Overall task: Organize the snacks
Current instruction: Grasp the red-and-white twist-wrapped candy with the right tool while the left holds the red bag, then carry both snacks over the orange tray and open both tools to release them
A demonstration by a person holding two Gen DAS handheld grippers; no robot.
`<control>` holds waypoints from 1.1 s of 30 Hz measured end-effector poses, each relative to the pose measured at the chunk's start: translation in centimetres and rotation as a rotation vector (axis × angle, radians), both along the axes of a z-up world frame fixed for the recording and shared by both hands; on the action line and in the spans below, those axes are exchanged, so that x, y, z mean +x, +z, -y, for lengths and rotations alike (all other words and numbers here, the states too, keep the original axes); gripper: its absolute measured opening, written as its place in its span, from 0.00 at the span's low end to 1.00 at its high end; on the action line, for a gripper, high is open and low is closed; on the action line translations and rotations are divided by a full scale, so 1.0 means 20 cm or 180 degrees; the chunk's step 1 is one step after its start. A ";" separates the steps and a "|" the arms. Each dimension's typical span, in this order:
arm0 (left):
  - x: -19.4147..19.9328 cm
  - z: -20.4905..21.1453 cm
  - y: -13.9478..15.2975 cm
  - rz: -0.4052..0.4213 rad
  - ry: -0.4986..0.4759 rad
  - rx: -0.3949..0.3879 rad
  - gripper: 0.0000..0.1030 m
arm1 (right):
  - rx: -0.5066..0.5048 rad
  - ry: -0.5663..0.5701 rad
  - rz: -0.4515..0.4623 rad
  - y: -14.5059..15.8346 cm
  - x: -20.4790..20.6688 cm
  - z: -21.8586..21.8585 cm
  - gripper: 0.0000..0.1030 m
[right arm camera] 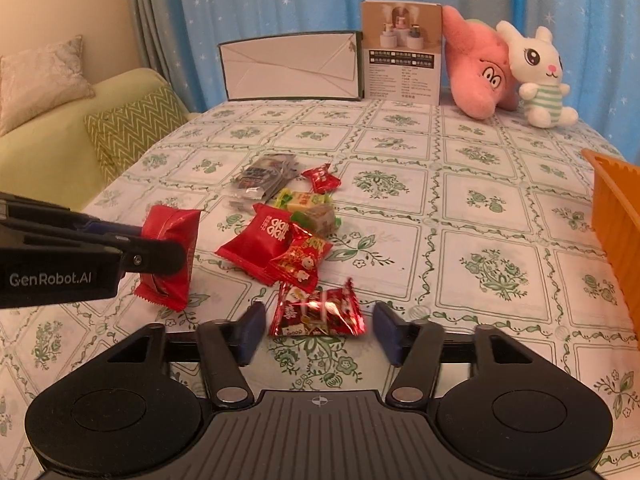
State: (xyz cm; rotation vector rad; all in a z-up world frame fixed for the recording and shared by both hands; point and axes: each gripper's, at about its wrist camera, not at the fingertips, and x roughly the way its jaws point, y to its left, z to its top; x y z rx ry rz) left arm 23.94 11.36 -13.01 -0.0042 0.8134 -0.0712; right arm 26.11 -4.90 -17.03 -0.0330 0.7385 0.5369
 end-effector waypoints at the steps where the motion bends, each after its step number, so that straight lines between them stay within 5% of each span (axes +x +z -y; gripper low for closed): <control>1: 0.00 0.00 0.00 -0.0003 0.0002 -0.0010 0.19 | -0.0011 0.0009 0.0010 0.00 0.00 -0.01 0.60; 11: 0.00 0.01 -0.01 -0.0025 -0.0001 -0.0031 0.19 | -0.0174 -0.0010 0.0158 -0.03 0.01 -0.05 0.60; 16: 0.01 0.02 -0.01 -0.0035 0.0000 -0.0030 0.19 | -0.0215 0.0018 0.0216 -0.01 -0.01 -0.05 0.35; 33: 0.00 0.20 0.09 0.0104 -0.0216 -0.0085 0.19 | -0.0119 -0.0270 0.0435 0.17 -0.09 0.17 0.34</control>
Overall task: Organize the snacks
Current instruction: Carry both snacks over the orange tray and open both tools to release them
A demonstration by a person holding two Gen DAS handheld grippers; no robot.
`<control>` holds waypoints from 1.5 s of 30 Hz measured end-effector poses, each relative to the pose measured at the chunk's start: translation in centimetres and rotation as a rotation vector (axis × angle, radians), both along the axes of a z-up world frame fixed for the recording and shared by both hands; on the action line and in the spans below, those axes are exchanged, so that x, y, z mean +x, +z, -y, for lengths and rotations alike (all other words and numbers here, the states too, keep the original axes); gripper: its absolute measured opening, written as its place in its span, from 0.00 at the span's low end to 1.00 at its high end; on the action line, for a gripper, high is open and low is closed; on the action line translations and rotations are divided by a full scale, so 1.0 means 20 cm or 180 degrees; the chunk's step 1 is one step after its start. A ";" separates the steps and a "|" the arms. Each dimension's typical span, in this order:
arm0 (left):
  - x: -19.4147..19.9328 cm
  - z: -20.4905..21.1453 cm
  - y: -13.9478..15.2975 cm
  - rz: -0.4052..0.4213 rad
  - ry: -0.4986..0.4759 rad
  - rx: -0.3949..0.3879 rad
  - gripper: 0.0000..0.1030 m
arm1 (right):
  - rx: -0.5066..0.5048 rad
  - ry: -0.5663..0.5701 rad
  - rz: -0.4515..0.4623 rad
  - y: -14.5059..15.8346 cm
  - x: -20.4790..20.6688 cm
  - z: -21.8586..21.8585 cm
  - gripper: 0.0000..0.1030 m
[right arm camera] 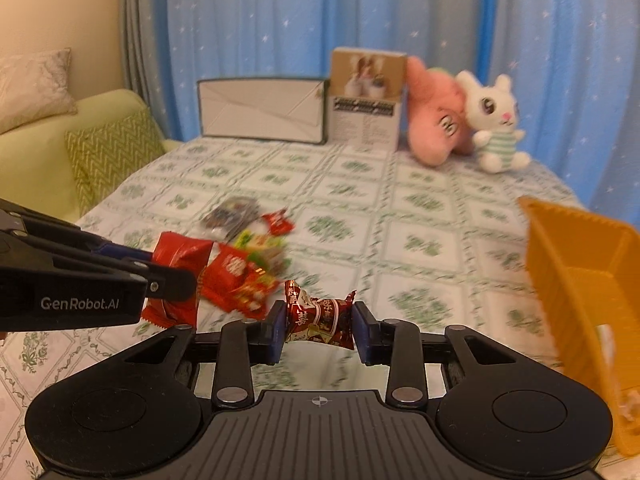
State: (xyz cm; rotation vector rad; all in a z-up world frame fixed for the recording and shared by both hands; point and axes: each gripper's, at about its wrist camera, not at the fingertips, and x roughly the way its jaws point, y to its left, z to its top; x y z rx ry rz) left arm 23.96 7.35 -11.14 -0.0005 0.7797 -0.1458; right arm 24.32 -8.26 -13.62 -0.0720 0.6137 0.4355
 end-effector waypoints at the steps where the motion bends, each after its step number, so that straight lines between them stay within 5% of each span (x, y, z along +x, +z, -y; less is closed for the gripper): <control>1: 0.00 0.02 0.01 0.0022 -0.0022 -0.0004 0.19 | 0.0006 -0.0033 0.0020 0.02 -0.01 0.02 0.34; 23: 0.04 0.68 0.27 0.0356 -0.0825 -0.0200 0.19 | 0.0134 -0.1112 0.0288 0.25 -0.15 0.71 0.34; 45: 0.20 1.13 0.27 0.0375 -0.1311 -0.0285 0.19 | 0.0222 -0.1670 0.0183 0.32 0.00 1.20 0.34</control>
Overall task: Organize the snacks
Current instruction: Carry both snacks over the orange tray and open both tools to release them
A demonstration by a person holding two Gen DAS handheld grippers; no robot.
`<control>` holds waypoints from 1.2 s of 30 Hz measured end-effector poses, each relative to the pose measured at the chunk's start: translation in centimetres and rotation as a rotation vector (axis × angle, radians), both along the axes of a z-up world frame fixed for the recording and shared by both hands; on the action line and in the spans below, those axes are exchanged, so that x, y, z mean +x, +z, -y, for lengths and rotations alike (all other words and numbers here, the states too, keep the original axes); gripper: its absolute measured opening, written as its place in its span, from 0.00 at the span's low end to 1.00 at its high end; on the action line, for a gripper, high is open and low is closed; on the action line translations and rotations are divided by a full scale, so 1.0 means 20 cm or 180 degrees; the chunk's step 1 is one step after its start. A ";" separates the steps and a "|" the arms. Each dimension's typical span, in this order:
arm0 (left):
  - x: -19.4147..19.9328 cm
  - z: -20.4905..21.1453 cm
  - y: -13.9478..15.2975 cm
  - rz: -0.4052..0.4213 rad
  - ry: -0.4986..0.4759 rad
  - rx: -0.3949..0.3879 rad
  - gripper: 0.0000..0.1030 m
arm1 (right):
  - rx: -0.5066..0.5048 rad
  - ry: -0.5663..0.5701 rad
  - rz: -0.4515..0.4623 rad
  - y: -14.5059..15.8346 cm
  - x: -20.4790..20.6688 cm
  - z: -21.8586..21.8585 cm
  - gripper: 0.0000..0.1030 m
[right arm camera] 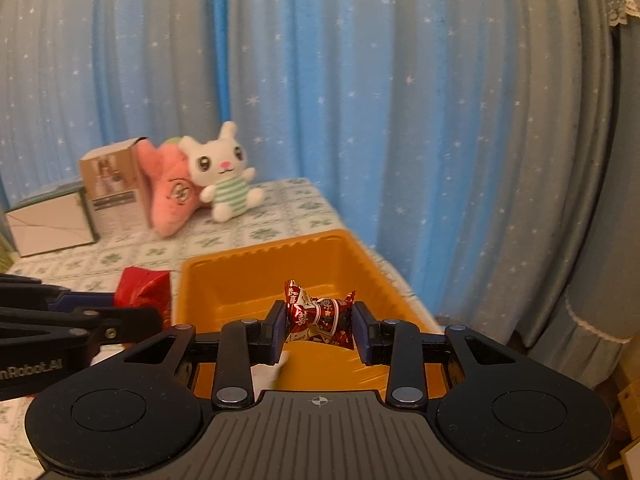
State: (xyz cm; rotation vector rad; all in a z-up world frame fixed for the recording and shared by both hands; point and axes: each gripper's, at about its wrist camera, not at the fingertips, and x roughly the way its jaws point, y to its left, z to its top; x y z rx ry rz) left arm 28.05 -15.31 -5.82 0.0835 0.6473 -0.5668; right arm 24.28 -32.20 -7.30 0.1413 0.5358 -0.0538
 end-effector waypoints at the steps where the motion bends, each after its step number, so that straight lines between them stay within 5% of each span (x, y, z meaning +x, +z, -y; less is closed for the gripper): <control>1: 0.01 0.01 0.00 -0.0016 -0.0003 -0.0010 0.19 | 0.0042 -0.0024 -0.0026 -0.01 0.01 0.02 0.34; 20: 0.13 0.16 -0.12 -0.0077 -0.0008 0.0092 0.20 | 0.0294 -0.0185 -0.0168 -0.06 0.03 0.17 0.34; 24: 0.15 0.16 -0.13 -0.0098 0.0039 0.0110 0.41 | 0.0293 -0.0172 -0.0171 -0.06 0.04 0.16 0.34; 36: 0.16 -0.01 -0.10 -0.0076 0.0255 0.0183 0.41 | 0.0348 -0.0097 -0.0115 -0.05 0.04 0.12 0.34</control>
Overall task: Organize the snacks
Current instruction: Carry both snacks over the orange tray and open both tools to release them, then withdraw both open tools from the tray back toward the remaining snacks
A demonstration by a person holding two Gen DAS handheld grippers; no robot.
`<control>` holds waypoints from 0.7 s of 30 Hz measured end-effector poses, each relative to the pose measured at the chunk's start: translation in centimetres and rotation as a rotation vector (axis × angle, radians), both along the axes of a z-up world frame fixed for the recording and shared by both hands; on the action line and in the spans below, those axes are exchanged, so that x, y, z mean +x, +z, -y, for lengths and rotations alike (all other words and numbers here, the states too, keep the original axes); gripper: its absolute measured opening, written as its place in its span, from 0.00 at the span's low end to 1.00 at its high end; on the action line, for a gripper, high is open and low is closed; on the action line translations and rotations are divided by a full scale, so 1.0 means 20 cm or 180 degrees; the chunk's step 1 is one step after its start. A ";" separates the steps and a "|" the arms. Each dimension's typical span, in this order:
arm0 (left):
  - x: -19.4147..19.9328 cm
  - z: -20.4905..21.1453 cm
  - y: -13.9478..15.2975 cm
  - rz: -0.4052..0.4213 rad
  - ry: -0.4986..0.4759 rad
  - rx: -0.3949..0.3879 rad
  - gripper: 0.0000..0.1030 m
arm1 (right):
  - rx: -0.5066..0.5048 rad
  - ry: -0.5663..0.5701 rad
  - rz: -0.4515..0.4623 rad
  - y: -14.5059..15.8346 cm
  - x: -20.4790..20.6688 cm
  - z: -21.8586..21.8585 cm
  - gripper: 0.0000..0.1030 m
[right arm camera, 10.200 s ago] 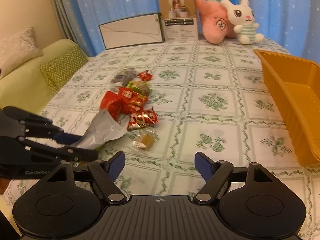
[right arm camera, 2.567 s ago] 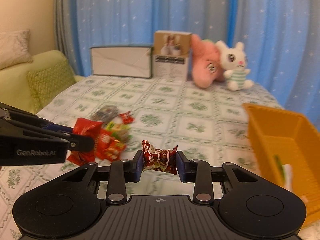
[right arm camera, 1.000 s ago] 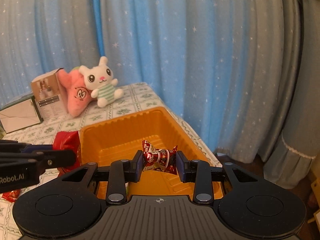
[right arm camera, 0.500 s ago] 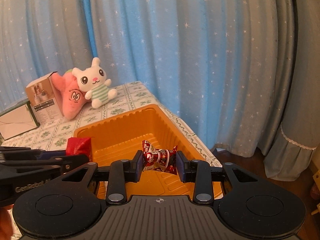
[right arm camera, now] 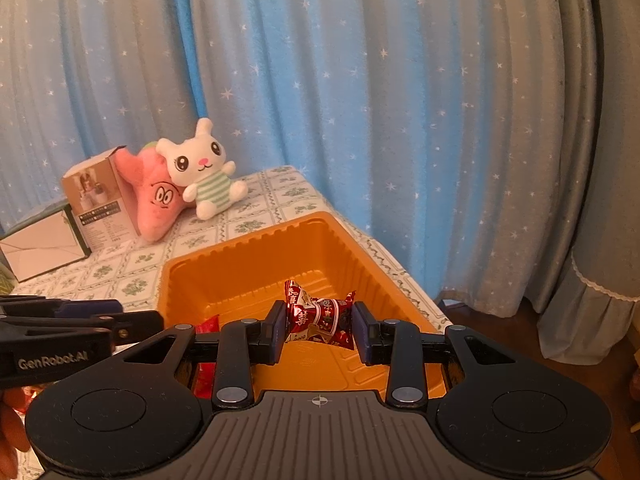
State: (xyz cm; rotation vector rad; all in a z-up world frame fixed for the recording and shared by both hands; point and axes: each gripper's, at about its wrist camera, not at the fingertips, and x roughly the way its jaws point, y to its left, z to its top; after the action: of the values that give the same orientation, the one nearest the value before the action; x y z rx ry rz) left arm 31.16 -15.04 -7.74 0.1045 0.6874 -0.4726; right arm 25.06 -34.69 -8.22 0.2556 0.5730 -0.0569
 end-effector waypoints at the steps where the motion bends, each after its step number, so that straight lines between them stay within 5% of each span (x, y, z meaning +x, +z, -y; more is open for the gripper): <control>1: 0.00 -0.02 0.00 0.0000 0.0018 0.0014 0.41 | 0.0013 0.0012 0.0004 0.00 0.00 0.00 0.34; 13: -0.02 -0.10 0.00 -0.0063 0.0070 0.0022 0.41 | 0.0275 0.0166 0.0024 0.00 0.02 -0.02 0.34; 17: -0.02 -0.11 -0.01 -0.0064 0.0087 0.0042 0.40 | 0.0524 0.0114 0.0074 0.00 0.02 0.01 0.55; 21: -0.03 -0.13 -0.01 -0.0086 0.0124 0.0033 0.41 | 0.0551 0.0046 0.0088 0.01 0.02 0.03 0.56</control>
State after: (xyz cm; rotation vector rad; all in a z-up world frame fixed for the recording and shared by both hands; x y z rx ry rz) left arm 30.65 -12.45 -7.95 0.0943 0.7172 -0.4336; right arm 25.44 -35.20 -8.07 0.4199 0.5527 0.0104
